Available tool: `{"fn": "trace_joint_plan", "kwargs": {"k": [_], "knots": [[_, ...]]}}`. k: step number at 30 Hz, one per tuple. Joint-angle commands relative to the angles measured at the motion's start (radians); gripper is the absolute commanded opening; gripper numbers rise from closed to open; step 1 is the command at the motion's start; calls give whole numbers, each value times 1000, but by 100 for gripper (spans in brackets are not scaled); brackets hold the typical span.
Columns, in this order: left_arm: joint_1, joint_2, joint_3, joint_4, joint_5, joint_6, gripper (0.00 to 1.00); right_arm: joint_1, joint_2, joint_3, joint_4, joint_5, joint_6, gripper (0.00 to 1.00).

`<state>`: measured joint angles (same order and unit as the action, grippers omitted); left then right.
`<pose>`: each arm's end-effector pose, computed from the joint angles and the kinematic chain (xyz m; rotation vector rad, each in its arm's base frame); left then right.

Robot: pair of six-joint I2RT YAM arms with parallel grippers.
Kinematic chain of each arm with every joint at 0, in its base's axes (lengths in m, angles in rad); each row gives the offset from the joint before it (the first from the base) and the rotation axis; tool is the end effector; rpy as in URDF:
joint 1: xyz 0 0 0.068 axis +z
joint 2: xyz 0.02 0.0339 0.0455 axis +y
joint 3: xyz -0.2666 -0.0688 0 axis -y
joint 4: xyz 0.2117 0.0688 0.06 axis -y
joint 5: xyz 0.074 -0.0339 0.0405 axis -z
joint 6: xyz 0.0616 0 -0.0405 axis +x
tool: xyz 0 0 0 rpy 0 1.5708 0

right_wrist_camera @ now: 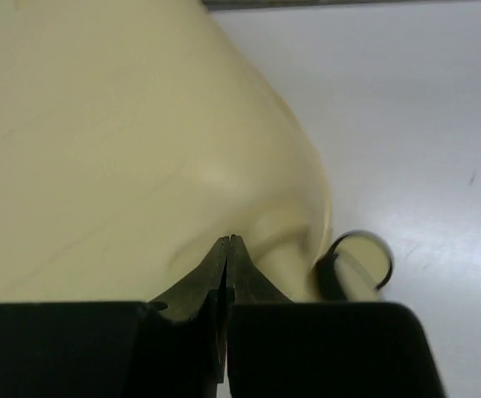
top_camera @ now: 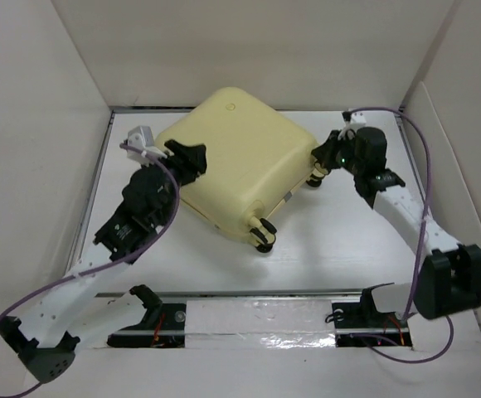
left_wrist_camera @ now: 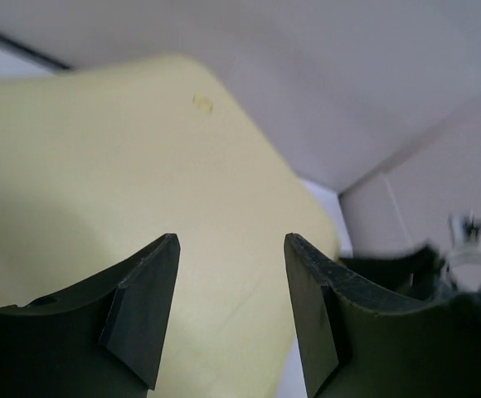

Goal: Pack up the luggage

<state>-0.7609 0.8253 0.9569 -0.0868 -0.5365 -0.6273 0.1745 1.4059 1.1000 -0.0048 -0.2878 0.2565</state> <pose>0.1434 -0.0930 0.4023 -0.3328 1.5378 -0.6922 0.3149 0.0733 0.3293 -0.1225 1.9036 0.5643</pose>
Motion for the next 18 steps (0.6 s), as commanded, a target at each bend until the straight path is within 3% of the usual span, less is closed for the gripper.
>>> {"fn": "trace_joint_plan", "kwargs": {"k": [1, 3, 5, 6, 9, 13, 18], "knots": [[144, 145, 143, 199, 94, 38, 51, 98, -220, -138, 164, 97, 21, 0], [318, 228, 177, 255, 245, -50, 51, 124, -282, -260, 175, 166, 30, 0], [424, 274, 187, 317, 381, -106, 51, 125, -352, -331, 180, 211, 41, 0], [505, 331, 209, 315, 403, -133, 51, 125, -369, -363, 193, 223, 47, 0], [598, 450, 325, 239, 402, -114, 52, 125, -406, -449, 201, 257, 46, 0], [747, 635, 462, 98, 388, -32, 53, 125, -346, -445, 201, 230, 24, 0], [908, 805, 441, 53, 510, -6, 54, 125, -199, -353, 187, 208, 12, 0]]}}
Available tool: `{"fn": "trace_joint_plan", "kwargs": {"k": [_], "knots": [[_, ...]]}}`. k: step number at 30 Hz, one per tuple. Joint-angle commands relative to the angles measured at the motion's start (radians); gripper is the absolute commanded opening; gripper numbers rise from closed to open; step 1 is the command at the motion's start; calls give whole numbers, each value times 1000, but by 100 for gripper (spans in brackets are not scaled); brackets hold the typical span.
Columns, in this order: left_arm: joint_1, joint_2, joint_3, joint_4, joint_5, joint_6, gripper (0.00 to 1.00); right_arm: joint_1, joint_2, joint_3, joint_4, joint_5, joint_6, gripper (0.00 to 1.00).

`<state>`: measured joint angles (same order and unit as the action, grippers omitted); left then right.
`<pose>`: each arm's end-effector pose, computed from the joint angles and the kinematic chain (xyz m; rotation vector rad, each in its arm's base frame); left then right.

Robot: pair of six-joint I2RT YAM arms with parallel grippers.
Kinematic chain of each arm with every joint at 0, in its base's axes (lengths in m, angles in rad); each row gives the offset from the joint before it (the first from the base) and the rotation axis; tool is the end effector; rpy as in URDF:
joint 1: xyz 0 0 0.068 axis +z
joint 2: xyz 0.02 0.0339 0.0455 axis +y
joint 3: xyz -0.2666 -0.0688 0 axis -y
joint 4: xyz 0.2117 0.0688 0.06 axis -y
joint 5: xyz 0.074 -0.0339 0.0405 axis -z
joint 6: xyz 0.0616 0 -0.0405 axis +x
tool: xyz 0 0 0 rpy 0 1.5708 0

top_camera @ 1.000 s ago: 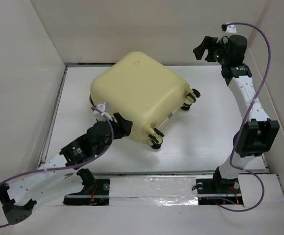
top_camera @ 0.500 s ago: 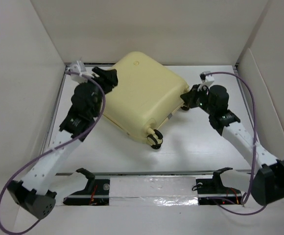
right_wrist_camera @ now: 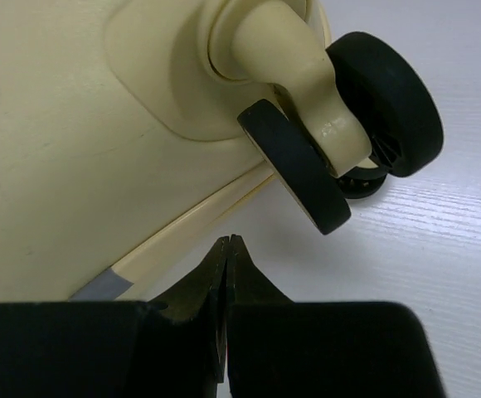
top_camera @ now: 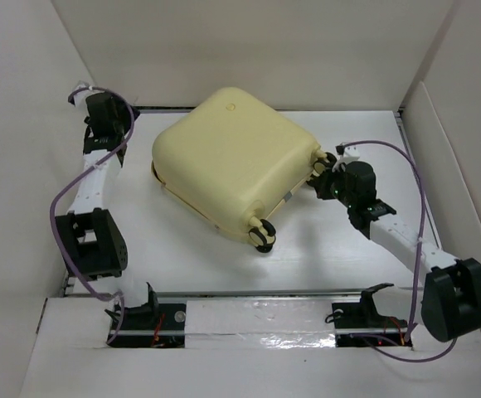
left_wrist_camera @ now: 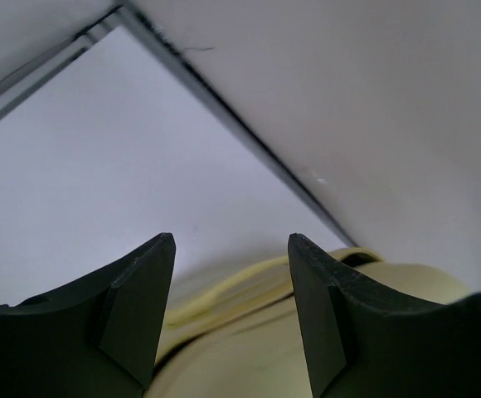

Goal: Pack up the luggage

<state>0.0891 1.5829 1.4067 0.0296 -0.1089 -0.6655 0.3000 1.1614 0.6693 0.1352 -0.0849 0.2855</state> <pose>0.3739 0.0401 0.3823 -0.7114 1.5747 -0.3333 0.2427 0.0805 0.2636 -0.0718 1.9540 0.4711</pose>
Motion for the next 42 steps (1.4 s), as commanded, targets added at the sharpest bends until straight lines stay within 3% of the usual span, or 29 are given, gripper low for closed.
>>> {"fn": "trace_joint_plan", "kwargs": {"k": [1, 9, 14, 20, 24, 29, 33, 36, 39, 42], "knots": [[70, 60, -24, -54, 86, 32, 54, -1, 66, 90, 58, 8, -16, 0], [81, 152, -144, 10, 90, 0, 54, 30, 294, 274, 72, 28, -16, 0], [14, 143, -231, 70, 100, -54, 54, 60, 423, 360, 76, 25, -16, 0], [-41, 52, -552, 305, 104, -207, 49, 80, 527, 469, 52, -9, -32, 1], [-98, -88, -817, 466, 78, -256, 47, 80, 586, 562, 1, -30, -60, 1], [-202, -266, -985, 500, 45, -240, 46, 61, 655, 674, -66, -72, -89, 2], [-284, -501, -1103, 431, 35, -215, 43, 35, 687, 723, -100, -104, -98, 3], [-284, -630, -1173, 350, 93, -201, 42, 8, 681, 730, -123, -134, -106, 5], [-295, -869, -1235, 284, 159, -200, 38, -10, 676, 734, -123, -138, -108, 7], [-295, -977, -1247, 219, 186, -180, 37, -10, 716, 807, -172, -170, -117, 8]]}}
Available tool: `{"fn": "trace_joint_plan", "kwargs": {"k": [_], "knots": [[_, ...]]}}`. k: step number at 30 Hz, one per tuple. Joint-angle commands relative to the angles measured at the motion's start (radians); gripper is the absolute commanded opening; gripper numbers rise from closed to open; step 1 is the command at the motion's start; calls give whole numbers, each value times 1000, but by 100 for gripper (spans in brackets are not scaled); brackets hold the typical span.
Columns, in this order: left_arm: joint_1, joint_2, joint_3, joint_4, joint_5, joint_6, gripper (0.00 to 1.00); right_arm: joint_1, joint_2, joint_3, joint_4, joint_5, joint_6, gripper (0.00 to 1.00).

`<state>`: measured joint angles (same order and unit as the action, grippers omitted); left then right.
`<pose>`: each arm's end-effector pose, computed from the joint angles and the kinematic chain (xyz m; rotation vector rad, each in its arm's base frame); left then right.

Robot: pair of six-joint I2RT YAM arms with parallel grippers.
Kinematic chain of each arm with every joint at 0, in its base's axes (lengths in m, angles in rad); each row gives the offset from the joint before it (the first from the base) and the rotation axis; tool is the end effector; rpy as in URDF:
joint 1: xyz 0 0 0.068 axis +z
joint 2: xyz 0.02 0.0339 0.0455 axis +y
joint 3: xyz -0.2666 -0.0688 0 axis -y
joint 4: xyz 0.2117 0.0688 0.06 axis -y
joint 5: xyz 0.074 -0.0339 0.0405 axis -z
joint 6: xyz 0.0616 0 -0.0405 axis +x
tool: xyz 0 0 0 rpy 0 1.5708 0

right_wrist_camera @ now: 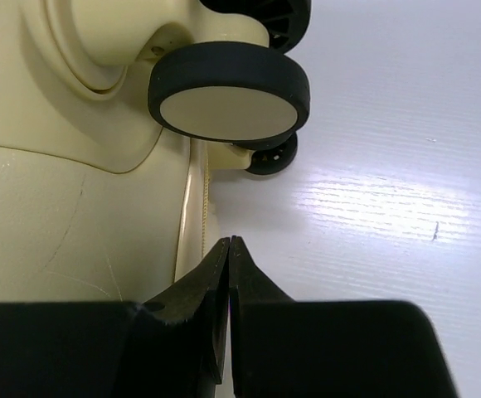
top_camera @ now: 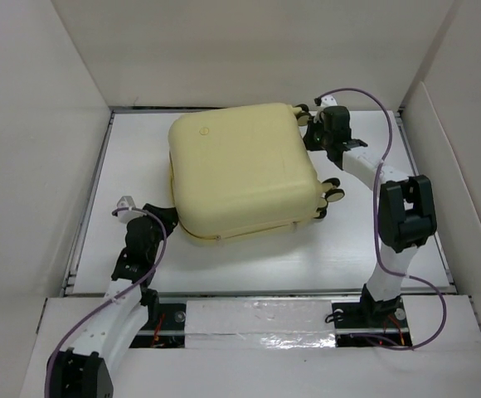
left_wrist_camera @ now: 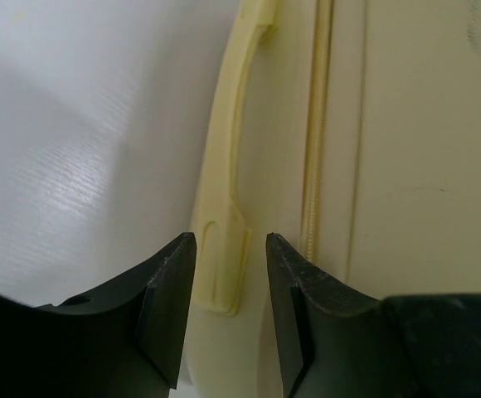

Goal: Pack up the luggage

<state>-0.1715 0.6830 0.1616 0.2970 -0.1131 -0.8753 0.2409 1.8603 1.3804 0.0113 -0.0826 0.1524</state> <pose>0.1573 -0.0202 0.1983 -0.7118 1.6976 -0.6428 0.4187 0.1081 0.2633 -0.1429 2.0487 0.3297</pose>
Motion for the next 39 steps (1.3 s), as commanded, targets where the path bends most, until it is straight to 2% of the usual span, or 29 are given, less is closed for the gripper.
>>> {"fn": "trace_joint_plan", "kwargs": {"k": [1, 4, 9, 14, 15, 17, 18, 19, 22, 27, 28, 29, 30, 31, 32, 33, 34, 35, 36, 38, 39], "knots": [[-34, -112, 6, -76, 184, 41, 37, 49, 31, 120, -91, -174, 1, 8], [-34, -140, 15, -113, 196, 65, 36, 70, 80, 214, -146, -171, -14, 8], [-34, -148, -16, -56, 243, 64, 32, 107, 175, 417, -240, -230, -22, 9], [-34, -70, -13, 17, 292, 82, 30, 117, 311, 658, -350, -279, 2, 12], [-34, -47, -16, 43, 299, 82, 30, 117, 330, 734, -384, -290, 6, 16], [-34, -34, -17, 62, 297, 87, 30, 117, 350, 787, -407, -290, 4, 23], [-34, -33, -22, 67, 293, 91, 30, 104, 338, 786, -406, -280, 6, 29], [-34, -37, -23, 68, 290, 93, 29, 92, 321, 766, -375, -276, 19, 42], [-34, -59, -28, 64, 283, 96, 29, 35, 222, 653, -277, -295, 51, 57], [-34, -48, -10, 44, 244, 111, 29, -11, 45, 491, -214, -333, 30, 65], [-34, -39, -2, 31, 228, 125, 29, -20, 4, 442, -168, -330, 21, 65], [-34, -36, 6, 21, 183, 128, 30, -20, -89, 322, -134, -327, 19, 65], [-34, -34, 18, -5, 155, 128, 31, -20, -140, 262, -105, -315, 21, 65], [-34, -34, 18, -12, 136, 128, 33, -20, -192, 199, -47, -306, 25, 56], [-34, -31, 18, -13, 107, 116, 49, -32, -301, 60, -12, -293, 36, 45], [-34, -27, 22, -24, 77, 110, 57, -32, -359, -13, 39, -273, 51, 31], [-34, -14, 26, -25, 67, 105, 62, -46, -415, -82, 105, -267, 87, 12], [-34, -8, 32, -29, 46, 104, 66, -57, -471, -149, 133, -260, 104, 7], [-23, -2, 38, -44, 30, 104, 66, -57, -580, -276, 151, -243, 114, 5], [-7, -2, 56, -62, -5, 104, 66, -57, -686, -404, 209, -208, 156, 3], [13, -10, 50, -61, -13, 101, 66, -57, -781, -519, 223, -185, 174, 3]]}}
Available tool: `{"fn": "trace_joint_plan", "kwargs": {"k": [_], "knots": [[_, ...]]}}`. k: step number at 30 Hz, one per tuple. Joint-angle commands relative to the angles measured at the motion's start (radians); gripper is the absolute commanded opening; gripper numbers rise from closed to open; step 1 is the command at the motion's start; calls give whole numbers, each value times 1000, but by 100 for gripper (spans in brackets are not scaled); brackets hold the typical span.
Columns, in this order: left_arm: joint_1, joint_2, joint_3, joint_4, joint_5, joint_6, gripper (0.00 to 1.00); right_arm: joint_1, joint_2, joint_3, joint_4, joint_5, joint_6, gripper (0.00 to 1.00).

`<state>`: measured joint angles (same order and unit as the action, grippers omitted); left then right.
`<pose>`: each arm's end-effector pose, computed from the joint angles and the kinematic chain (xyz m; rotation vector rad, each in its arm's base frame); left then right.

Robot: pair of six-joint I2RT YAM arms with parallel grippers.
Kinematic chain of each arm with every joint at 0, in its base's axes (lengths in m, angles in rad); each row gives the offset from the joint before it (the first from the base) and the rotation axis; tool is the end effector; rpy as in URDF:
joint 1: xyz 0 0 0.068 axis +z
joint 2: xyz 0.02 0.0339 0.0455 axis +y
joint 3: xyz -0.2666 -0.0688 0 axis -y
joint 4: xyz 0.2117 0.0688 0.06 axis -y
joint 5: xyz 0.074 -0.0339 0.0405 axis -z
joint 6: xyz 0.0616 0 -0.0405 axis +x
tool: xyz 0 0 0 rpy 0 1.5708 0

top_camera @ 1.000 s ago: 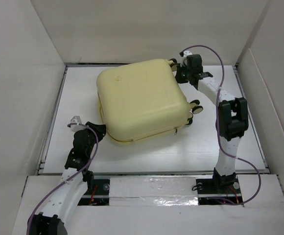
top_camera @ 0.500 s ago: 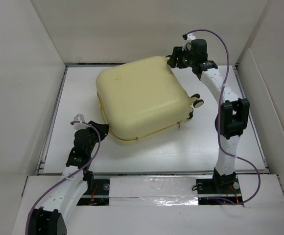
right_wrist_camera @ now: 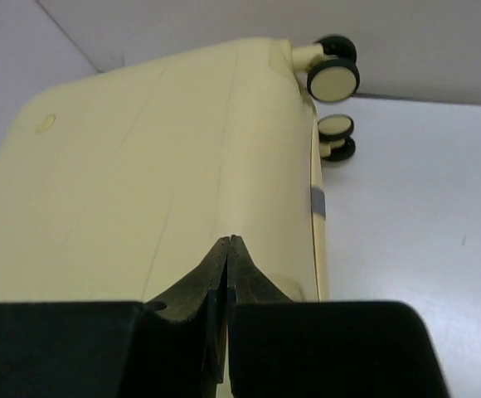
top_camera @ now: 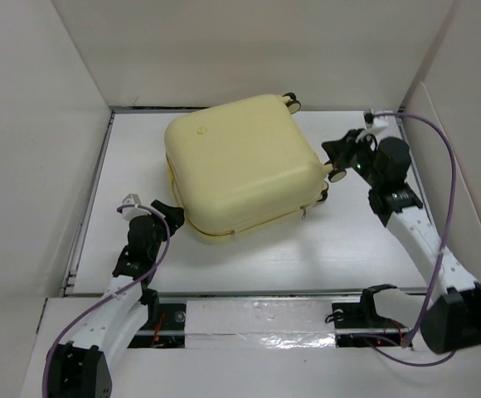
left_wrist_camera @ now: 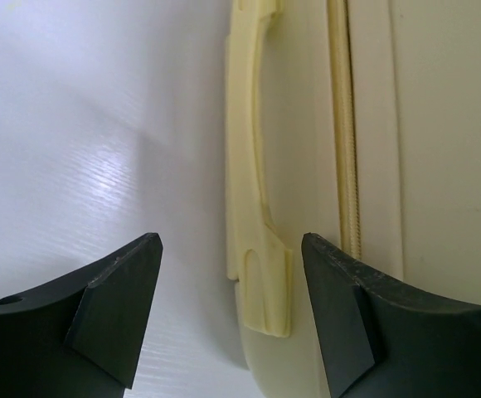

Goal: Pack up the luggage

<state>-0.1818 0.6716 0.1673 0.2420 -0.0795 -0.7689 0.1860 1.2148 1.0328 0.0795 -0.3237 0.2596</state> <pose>0.1547 -0.0235 0.1945 -0.5966 1.7761 -0.5911 0.2694 0.0706 0.3705 -0.1862 1.6938 0.6046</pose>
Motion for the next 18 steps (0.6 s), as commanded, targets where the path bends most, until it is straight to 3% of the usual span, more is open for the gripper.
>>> {"fn": "trace_joint_plan", "kwargs": {"k": [1, 7, 11, 18], "knots": [[24, -10, 37, 6, -54, -7, 66, 7, -179, -222, 166, 63, 90, 3], [68, 63, 50, 82, -8, -1, 58, 17, -443, -454, 50, 100, 107, 3], [68, 161, 75, 155, 3, 8, 53, 17, -511, -537, 16, 207, 113, 3], [32, 330, 166, 227, -57, 31, 53, 6, -353, -535, 137, 167, 136, 2]]}}
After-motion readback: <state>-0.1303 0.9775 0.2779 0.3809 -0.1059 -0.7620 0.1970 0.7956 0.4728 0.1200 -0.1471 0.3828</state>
